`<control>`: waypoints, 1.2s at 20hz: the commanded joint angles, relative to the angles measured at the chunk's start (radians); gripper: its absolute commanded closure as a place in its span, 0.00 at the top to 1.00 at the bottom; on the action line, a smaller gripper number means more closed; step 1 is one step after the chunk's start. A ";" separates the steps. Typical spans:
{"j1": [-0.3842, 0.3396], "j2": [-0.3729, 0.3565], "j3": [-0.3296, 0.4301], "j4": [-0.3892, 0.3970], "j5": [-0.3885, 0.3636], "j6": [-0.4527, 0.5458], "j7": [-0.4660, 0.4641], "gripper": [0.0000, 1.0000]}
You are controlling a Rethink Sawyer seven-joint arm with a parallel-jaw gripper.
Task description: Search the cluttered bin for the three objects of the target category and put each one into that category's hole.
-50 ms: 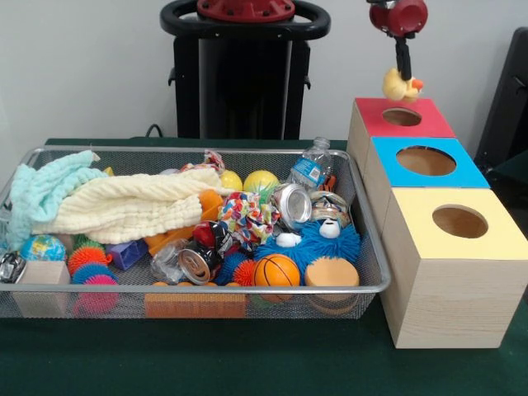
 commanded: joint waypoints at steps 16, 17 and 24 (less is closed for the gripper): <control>-0.036 0.096 0.012 -0.180 0.026 0.113 -0.037 0.00; -0.029 0.098 0.011 -0.186 0.030 0.121 -0.036 0.00; 0.026 0.121 -0.026 -0.207 0.031 0.119 -0.029 0.00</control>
